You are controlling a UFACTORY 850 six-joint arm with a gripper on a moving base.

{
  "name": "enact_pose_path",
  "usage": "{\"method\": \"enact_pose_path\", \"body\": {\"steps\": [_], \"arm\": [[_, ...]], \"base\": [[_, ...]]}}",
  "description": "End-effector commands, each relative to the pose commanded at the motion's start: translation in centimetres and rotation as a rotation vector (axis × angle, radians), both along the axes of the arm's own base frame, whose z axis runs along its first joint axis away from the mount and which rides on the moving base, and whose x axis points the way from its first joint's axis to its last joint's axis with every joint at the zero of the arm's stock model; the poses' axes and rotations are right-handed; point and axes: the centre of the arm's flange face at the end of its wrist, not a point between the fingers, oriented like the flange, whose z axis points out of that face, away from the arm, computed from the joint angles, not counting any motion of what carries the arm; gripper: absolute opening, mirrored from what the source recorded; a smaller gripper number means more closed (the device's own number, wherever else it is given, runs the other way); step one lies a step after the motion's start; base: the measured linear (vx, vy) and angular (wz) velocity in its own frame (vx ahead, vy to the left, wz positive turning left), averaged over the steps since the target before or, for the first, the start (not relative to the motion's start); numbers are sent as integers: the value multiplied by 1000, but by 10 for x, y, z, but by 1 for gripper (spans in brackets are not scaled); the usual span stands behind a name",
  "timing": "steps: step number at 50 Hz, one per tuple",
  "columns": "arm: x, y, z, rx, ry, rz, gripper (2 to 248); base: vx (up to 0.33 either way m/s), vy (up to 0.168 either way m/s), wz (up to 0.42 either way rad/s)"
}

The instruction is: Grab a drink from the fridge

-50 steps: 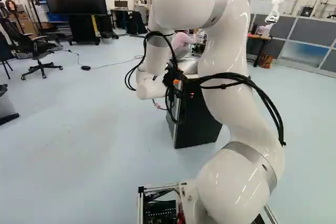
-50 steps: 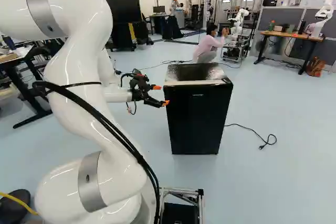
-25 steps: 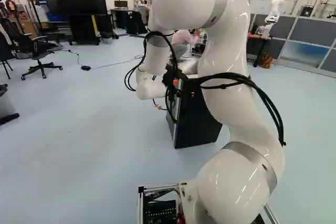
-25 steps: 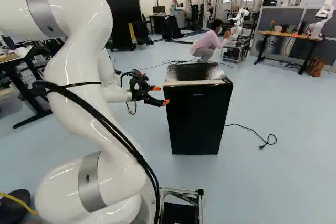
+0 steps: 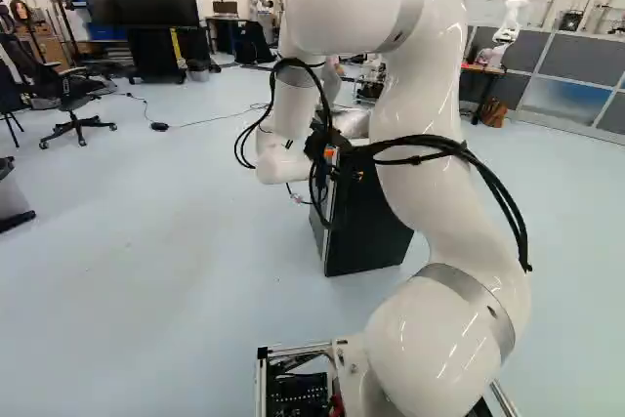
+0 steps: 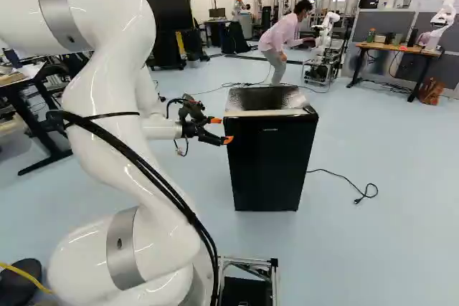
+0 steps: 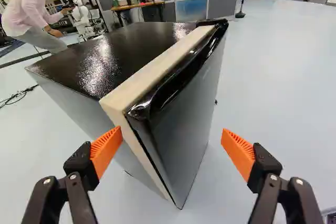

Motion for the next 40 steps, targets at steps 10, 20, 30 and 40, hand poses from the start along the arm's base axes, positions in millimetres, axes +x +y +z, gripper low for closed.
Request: {"method": "enact_pose_path", "body": {"steps": [10, 20, 30, 40], "arm": [[-2, -5, 0, -2, 3, -7, 247], [-5, -10, 0, -4, 8, -15, 247], [-5, -12, 0, -4, 8, -19, 247], [-4, -12, 0, -3, 7, -20, 247]], "base": [[0, 0, 0], [0, 0, 0], [0, 0, 0], [0, 0, 0]]}}
